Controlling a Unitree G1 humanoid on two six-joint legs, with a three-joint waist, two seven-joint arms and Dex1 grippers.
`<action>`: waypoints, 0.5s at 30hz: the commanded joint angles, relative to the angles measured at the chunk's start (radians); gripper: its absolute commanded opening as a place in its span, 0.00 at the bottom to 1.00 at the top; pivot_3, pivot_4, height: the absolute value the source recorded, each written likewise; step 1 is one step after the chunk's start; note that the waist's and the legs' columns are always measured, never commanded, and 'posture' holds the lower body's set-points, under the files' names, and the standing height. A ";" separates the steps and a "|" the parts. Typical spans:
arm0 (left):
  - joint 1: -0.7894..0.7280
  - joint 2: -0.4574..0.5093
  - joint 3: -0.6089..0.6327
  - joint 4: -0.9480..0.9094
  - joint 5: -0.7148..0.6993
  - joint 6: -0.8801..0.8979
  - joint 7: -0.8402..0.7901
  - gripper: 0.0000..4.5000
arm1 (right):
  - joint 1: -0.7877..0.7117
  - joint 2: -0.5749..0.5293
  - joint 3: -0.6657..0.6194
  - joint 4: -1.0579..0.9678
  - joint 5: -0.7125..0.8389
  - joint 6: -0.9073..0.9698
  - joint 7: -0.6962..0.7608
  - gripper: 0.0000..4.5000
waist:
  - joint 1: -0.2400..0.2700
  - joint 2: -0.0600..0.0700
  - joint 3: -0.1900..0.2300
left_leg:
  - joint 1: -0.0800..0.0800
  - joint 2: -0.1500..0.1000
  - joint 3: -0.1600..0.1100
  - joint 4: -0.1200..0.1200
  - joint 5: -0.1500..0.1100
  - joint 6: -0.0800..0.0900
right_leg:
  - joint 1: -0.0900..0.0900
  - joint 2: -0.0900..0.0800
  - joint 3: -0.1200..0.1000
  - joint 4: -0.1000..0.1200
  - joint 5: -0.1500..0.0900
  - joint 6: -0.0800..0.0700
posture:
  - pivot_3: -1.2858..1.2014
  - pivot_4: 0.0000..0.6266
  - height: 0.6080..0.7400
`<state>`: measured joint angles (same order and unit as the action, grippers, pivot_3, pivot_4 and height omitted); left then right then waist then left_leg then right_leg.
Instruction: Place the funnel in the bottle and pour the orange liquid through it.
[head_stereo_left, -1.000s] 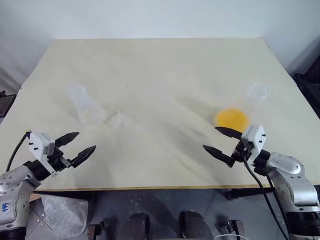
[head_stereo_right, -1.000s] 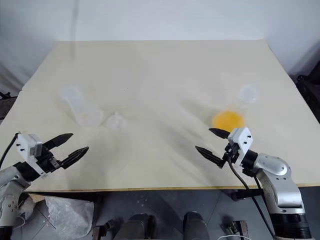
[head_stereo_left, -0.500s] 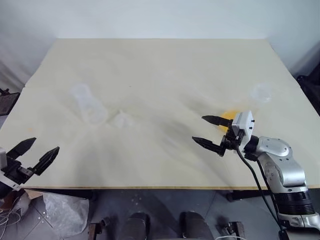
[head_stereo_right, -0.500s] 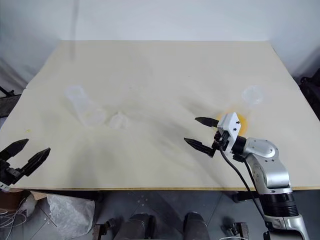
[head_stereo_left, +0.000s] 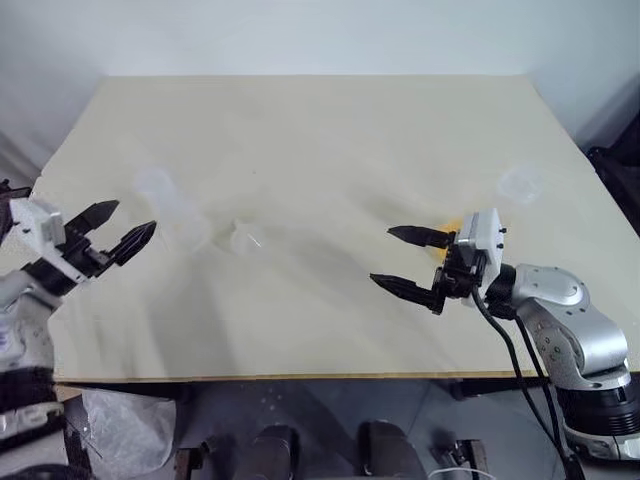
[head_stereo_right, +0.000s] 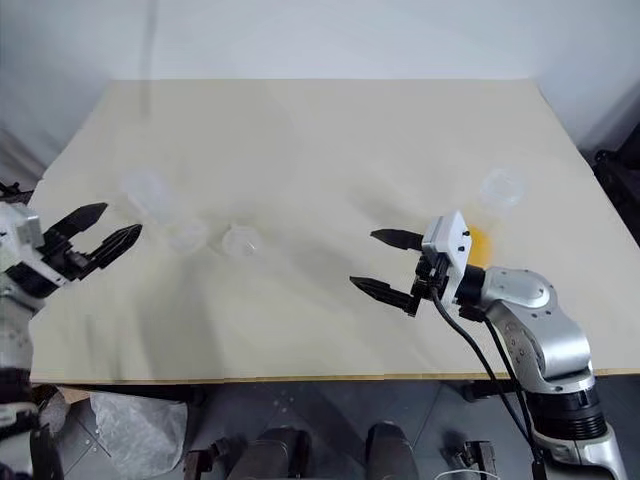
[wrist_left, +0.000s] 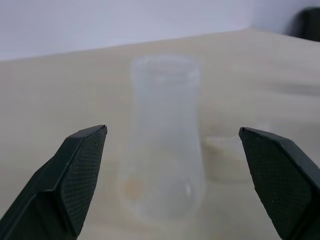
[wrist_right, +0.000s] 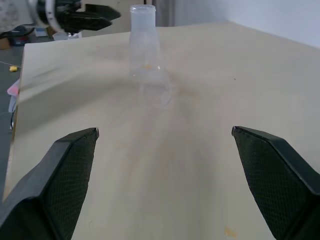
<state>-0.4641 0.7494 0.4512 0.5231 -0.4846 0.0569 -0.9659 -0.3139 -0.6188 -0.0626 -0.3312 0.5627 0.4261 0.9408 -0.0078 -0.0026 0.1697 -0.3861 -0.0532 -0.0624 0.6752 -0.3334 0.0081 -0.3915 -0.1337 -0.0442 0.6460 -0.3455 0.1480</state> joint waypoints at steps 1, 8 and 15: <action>-0.105 0.020 -0.028 0.137 0.047 -0.085 -0.026 1.00 | 0.009 -0.007 -0.022 -0.070 0.022 0.014 -0.027 1.00 | -0.003 0.000 0.000 | 0.000 0.000 0.000 0.000 0.000 0.000 | 0.000 0.000 -0.001 0.000 0.000 0.000 | 0.52 0.24 1.00; -0.268 0.017 -0.079 0.354 0.107 -0.188 -0.044 1.00 | 0.041 -0.003 -0.034 -0.128 0.028 0.021 -0.071 1.00 | -0.010 -0.001 0.000 | 0.000 -0.002 -0.001 0.003 0.000 0.000 | 0.000 -0.001 -0.004 0.004 0.000 0.000 | 0.52 0.24 1.00; -0.343 0.013 -0.106 0.446 0.141 -0.220 -0.049 1.00 | 0.059 -0.001 -0.043 -0.150 0.029 0.013 -0.097 1.00 | -0.011 -0.002 0.001 | 0.000 -0.002 -0.003 0.004 0.000 0.000 | 0.000 -0.002 -0.005 0.008 0.000 0.000 | 0.52 0.24 1.00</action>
<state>-0.7823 0.7488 0.3411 0.9617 -0.3485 -0.1437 -1.0090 -0.2577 -0.6183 -0.0829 -0.4339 0.5744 0.4549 0.8509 -0.0186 -0.0041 0.1706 -0.3866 -0.0553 -0.0656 0.6791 -0.3334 0.0081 -0.3918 -0.1353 -0.0491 0.6537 -0.3455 0.1480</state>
